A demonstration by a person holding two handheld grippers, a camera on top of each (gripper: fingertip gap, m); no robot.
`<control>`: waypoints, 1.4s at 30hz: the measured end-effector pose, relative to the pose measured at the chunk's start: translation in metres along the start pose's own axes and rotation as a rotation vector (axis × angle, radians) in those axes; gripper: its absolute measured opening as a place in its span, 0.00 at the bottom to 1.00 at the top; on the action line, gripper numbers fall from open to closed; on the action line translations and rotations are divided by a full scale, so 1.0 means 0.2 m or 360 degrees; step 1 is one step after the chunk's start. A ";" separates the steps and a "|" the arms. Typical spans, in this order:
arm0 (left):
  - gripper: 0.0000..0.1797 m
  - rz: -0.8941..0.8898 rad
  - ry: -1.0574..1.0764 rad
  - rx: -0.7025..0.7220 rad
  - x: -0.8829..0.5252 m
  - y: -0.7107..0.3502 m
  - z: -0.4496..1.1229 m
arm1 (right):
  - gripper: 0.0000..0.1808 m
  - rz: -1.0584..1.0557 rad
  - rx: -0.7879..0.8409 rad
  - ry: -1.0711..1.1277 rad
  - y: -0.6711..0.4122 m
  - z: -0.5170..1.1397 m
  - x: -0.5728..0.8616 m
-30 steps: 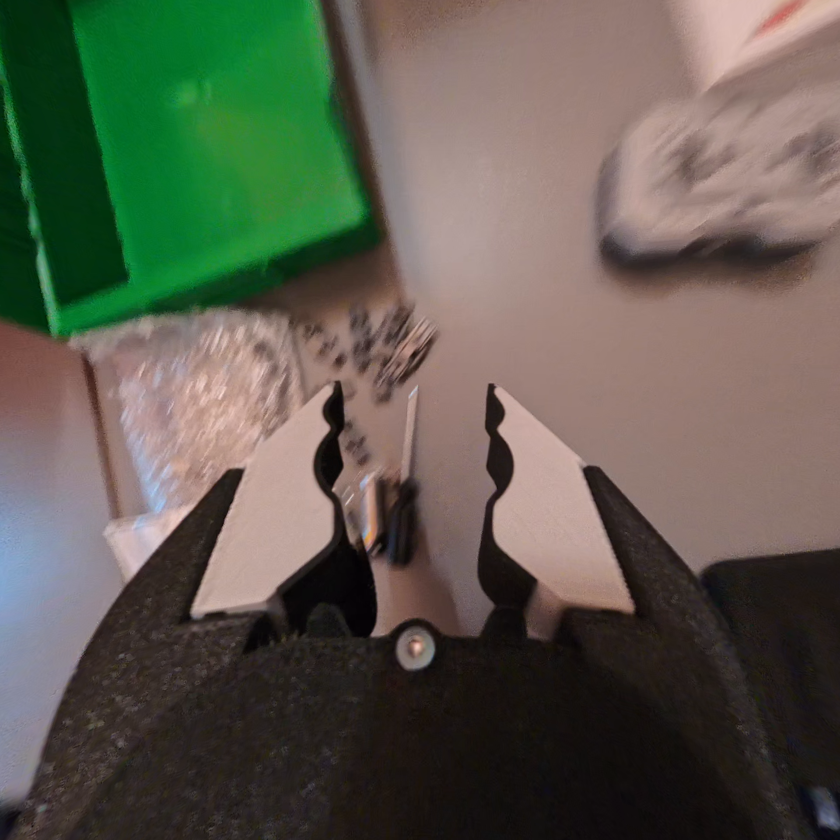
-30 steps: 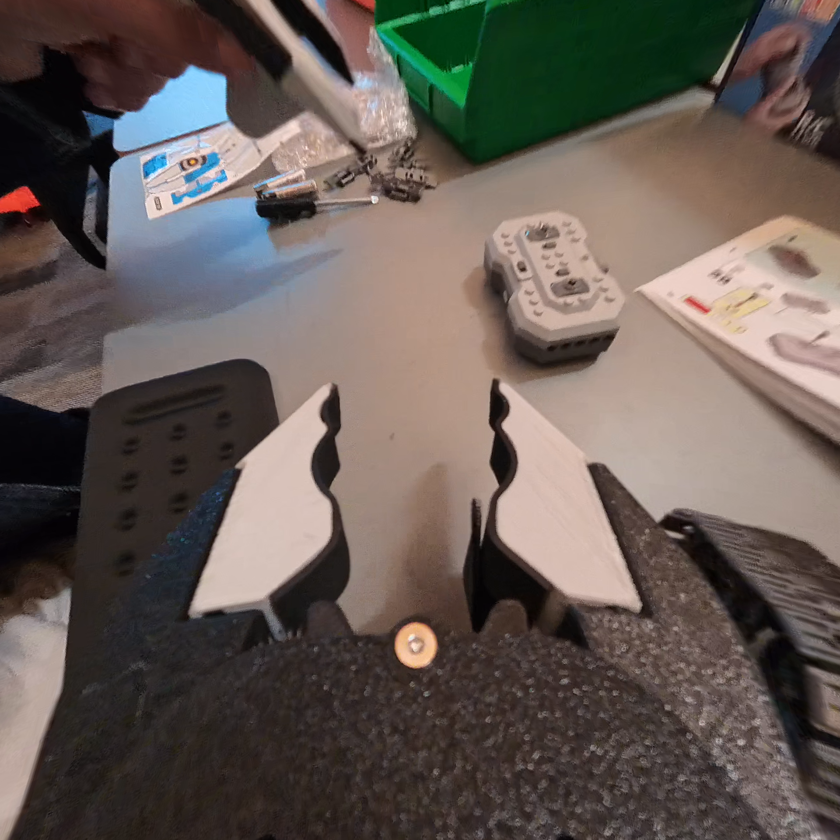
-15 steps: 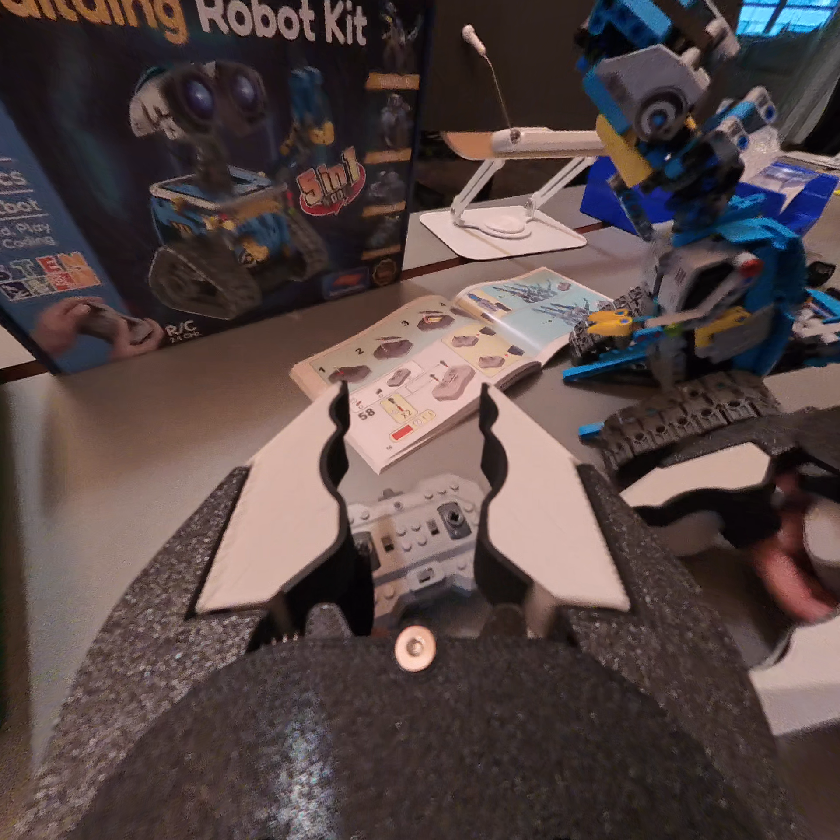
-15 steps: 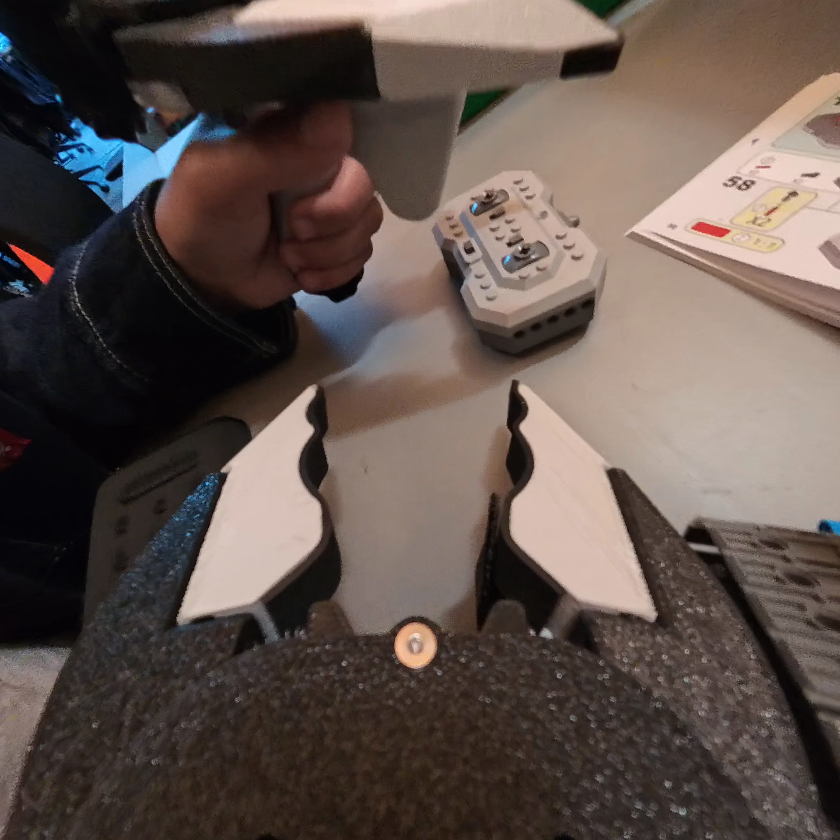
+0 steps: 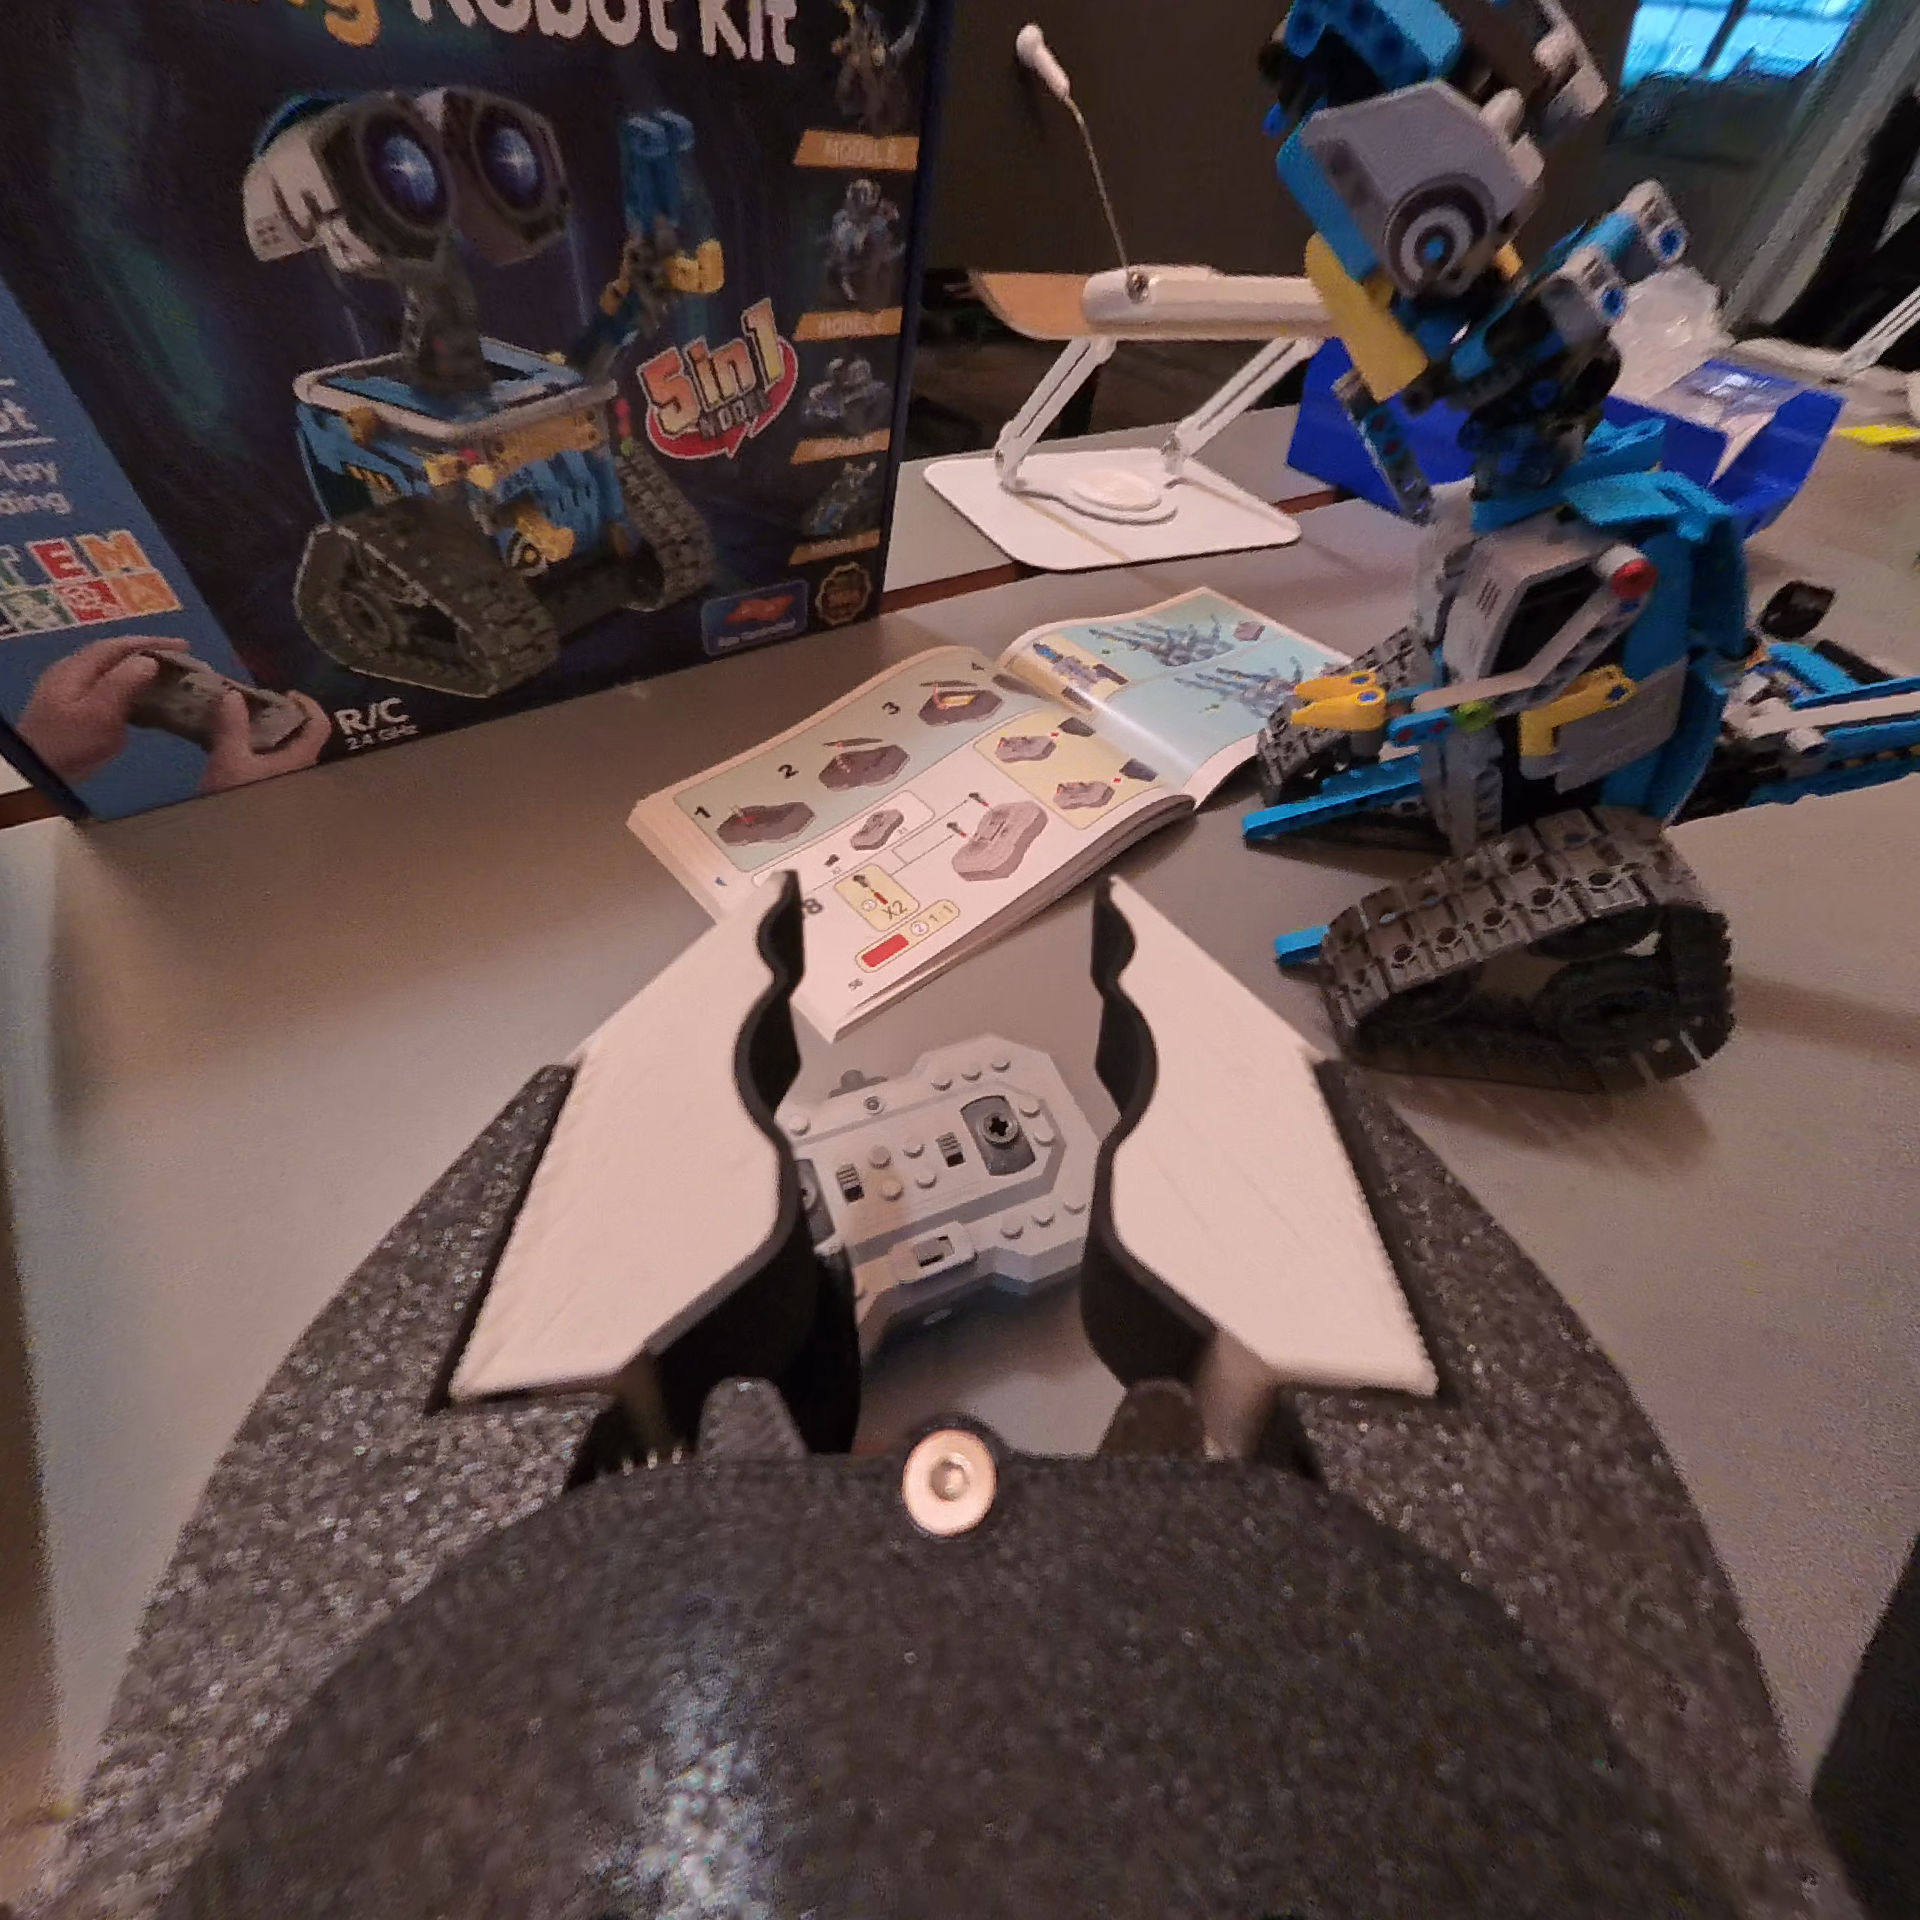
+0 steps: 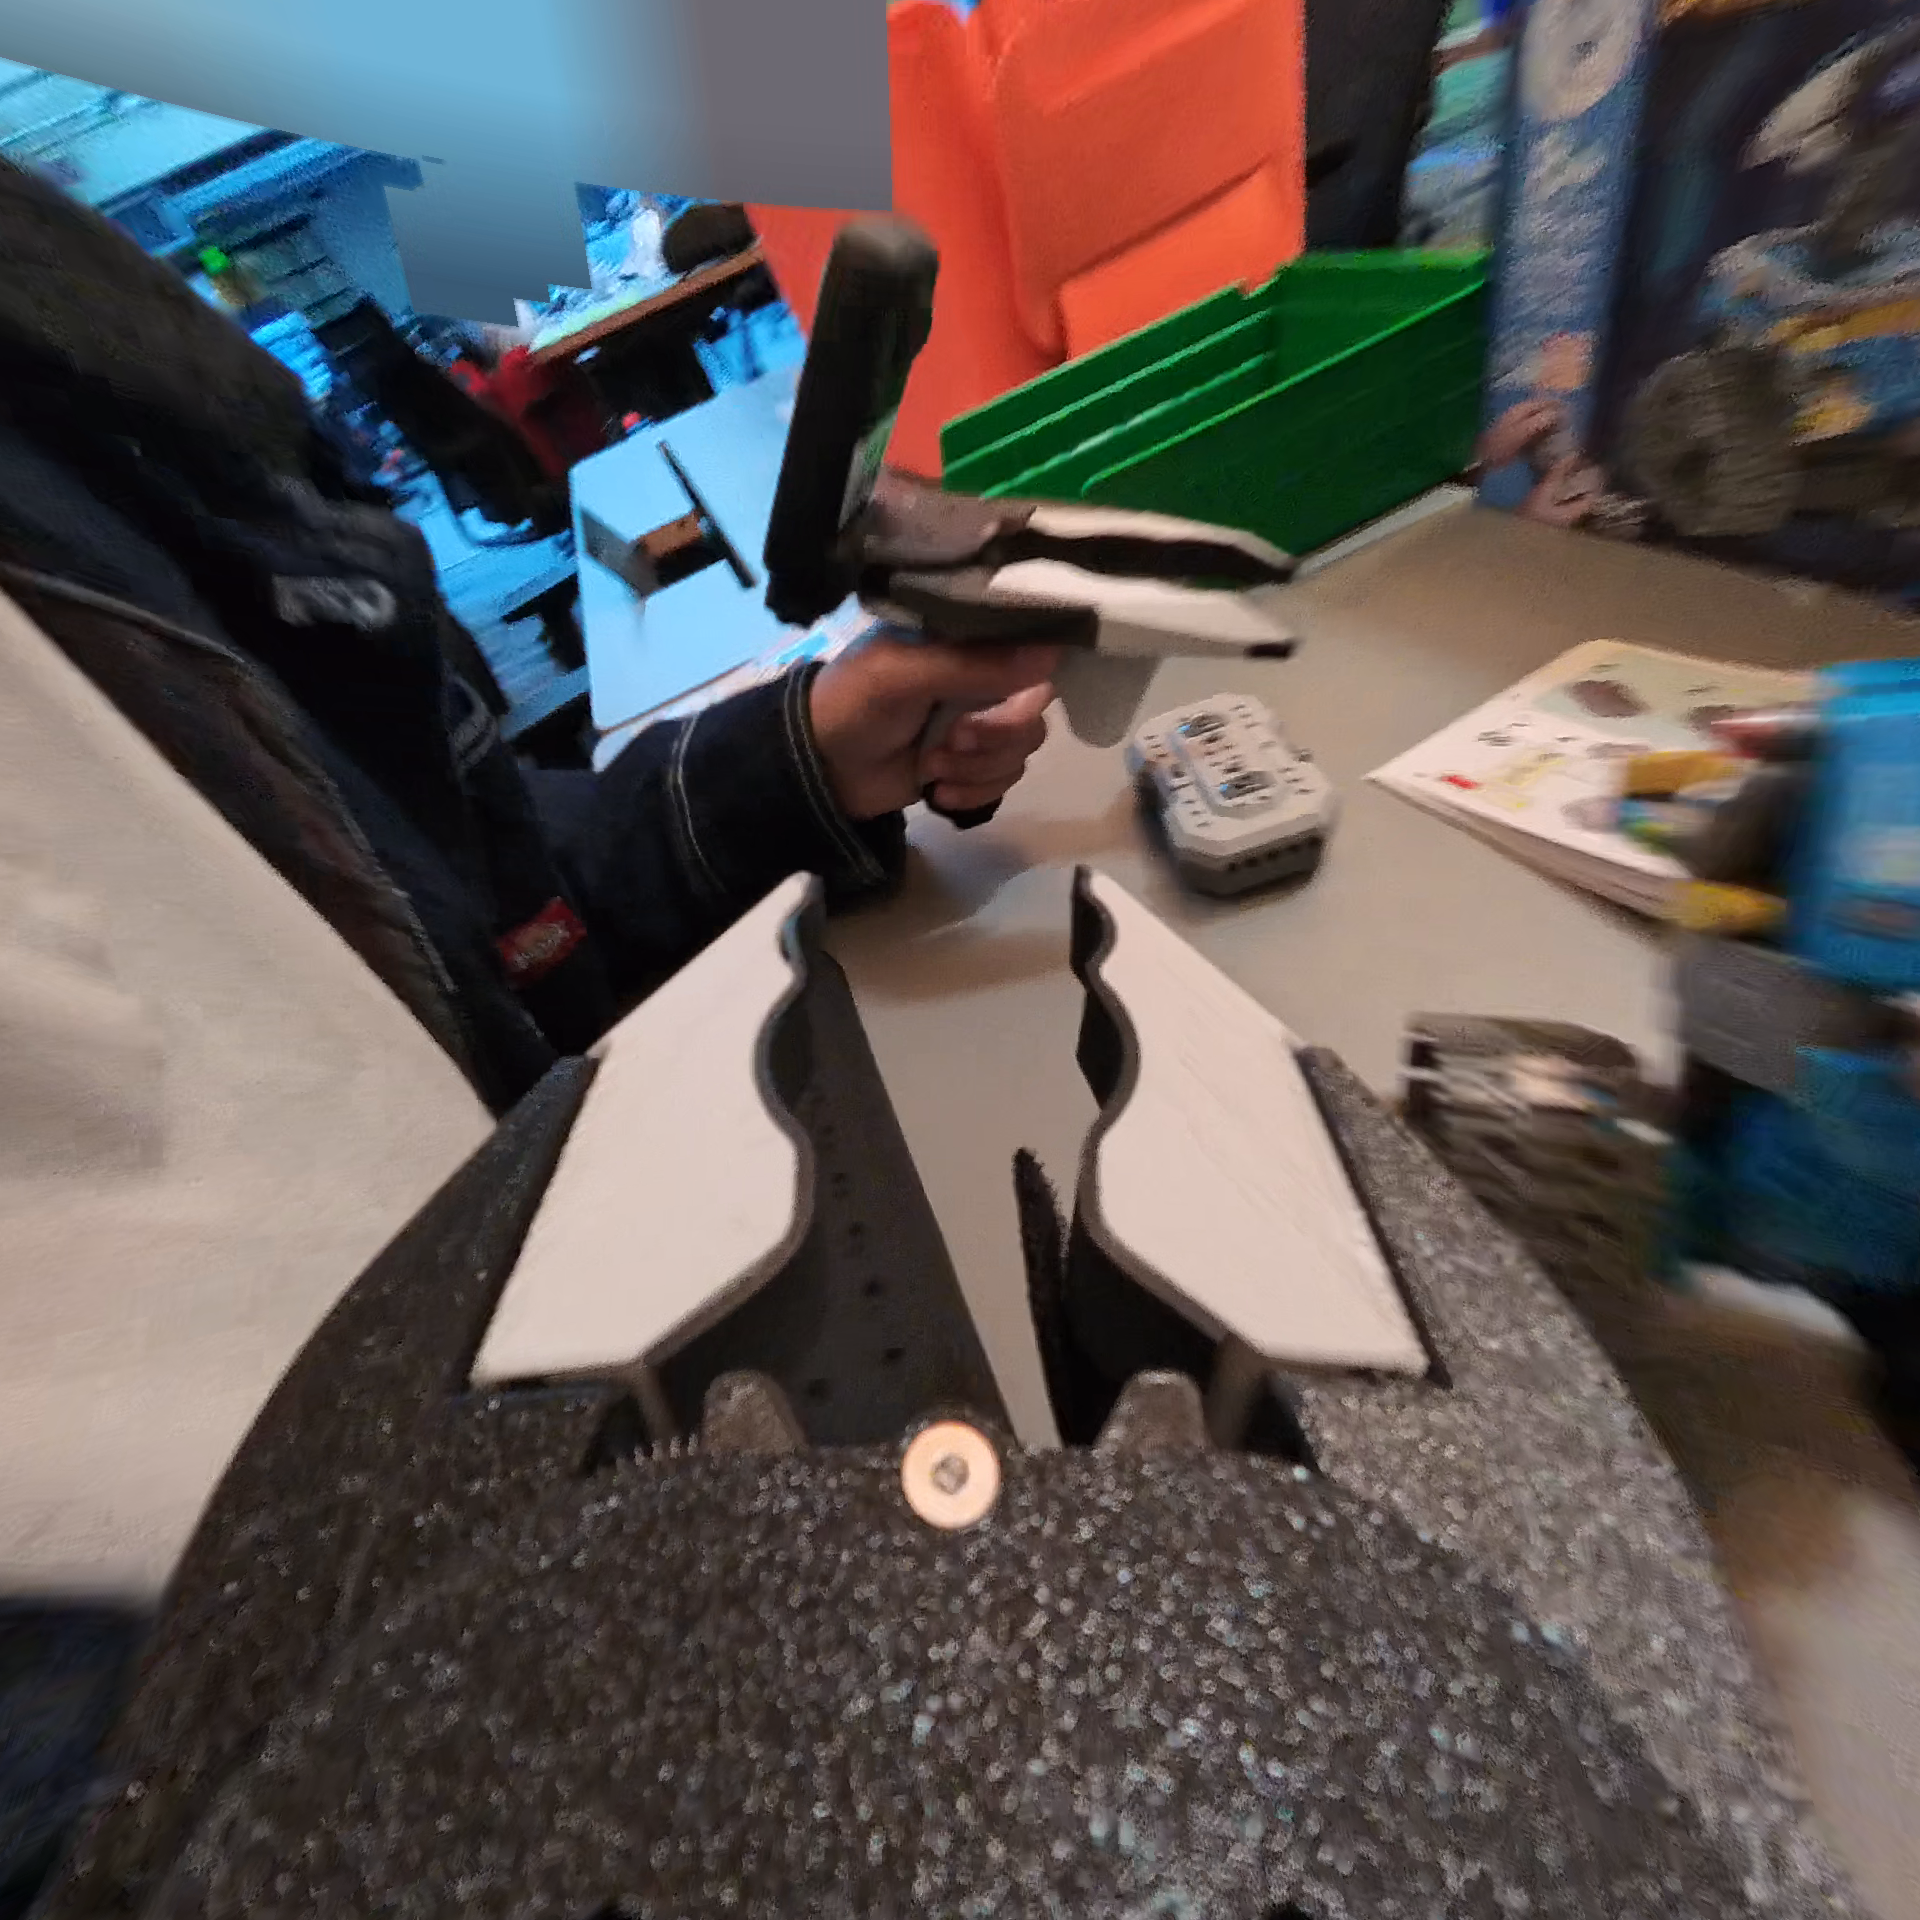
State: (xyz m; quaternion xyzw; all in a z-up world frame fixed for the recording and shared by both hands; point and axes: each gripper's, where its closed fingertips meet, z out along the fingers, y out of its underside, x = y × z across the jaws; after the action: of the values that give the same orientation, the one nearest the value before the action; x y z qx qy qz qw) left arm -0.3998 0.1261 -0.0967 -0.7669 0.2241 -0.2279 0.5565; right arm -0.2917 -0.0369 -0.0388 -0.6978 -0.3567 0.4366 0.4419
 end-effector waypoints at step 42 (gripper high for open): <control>0.30 -0.0115 0.0040 -0.0012 -0.01 0.00 -0.01 | 0.10 0.0349 -0.0735 0.1439 0.50 -1.11 1.91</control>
State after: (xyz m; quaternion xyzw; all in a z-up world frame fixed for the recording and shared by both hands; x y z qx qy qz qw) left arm -0.4028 0.1264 -0.0968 -0.7737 0.2040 -0.2565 0.5422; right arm 0.0647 0.1972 -0.1929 -0.9293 -0.1419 0.0452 0.3380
